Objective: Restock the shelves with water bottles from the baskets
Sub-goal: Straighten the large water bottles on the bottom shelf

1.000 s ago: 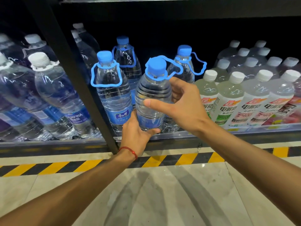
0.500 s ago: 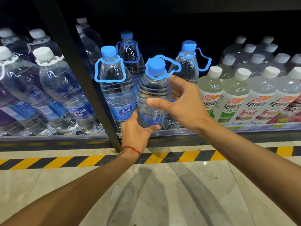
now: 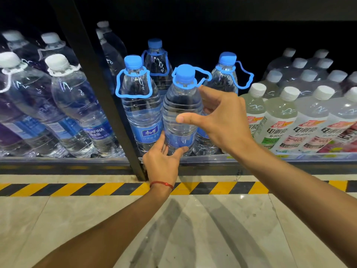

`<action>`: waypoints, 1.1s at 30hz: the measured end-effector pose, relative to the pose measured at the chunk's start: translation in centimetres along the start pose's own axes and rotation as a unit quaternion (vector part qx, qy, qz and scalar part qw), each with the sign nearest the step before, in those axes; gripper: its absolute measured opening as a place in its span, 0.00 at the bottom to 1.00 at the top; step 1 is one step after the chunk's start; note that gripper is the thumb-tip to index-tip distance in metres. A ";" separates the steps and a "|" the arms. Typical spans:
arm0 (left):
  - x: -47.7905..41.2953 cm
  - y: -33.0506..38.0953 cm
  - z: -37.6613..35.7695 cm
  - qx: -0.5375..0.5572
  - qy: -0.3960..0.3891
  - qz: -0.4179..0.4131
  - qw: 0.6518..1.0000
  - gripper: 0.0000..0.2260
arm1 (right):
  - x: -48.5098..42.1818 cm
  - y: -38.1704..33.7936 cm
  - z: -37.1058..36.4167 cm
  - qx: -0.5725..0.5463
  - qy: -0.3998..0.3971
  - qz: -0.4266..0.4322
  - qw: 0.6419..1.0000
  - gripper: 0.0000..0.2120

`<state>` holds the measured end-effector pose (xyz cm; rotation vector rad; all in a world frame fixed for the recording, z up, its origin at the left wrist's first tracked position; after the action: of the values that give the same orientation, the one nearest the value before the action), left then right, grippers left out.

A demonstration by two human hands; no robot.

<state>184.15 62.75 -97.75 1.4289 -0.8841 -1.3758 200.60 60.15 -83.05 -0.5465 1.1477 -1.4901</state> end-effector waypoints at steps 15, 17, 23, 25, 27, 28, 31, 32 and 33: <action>-0.1 -1.1 0.6 0.013 0.065 0.040 0.997 0.30 | -2.5 0.7 -1.6 0.046 0.018 0.009 0.999 0.28; -0.2 -0.8 0.7 0.003 0.067 0.034 0.997 0.30 | -2.4 0.7 -2.1 0.062 0.030 0.014 0.998 0.30; -1.0 -0.4 0.3 -0.026 0.036 -0.003 0.999 0.27 | -2.3 1.0 -2.2 0.096 0.084 -0.005 0.992 0.25; -1.0 -0.2 0.1 -0.033 0.021 -0.011 0.999 0.26 | -2.1 1.2 -2.2 0.086 0.088 -0.014 0.992 0.26; -1.0 0.0 0.1 -0.029 0.019 -0.011 0.999 0.26 | -1.7 1.2 -2.5 0.066 0.080 -0.019 0.994 0.24; -1.1 0.0 0.1 -0.027 0.021 -0.010 0.999 0.26 | -1.4 1.1 -2.6 0.057 0.074 -0.019 0.995 0.23; -1.3 -0.4 0.3 -0.021 0.024 -0.006 0.999 0.28 | 0.3 0.9 -2.2 0.039 0.081 -0.019 0.996 0.26; -1.4 -0.6 0.4 -0.024 0.025 -0.005 0.999 0.29 | 1.0 0.8 -1.9 0.039 0.087 -0.021 0.995 0.25; -1.4 -0.8 0.5 -0.033 0.025 -0.007 0.999 0.29 | 1.7 0.8 -1.7 0.046 0.088 -0.020 0.995 0.24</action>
<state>183.43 64.22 -98.02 1.4156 -0.7923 -1.3612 199.16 59.24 -84.91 -0.3814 1.2021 -1.6434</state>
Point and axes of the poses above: each hand's wrist, its own x-axis away from the middle knuckle, its own z-axis out of the back of the hand, y = z × x, the point moved 10 cm from there along -x, towards the middle knuckle, and after that the axes turned 13 degrees about -z, right-handed, at the moved point
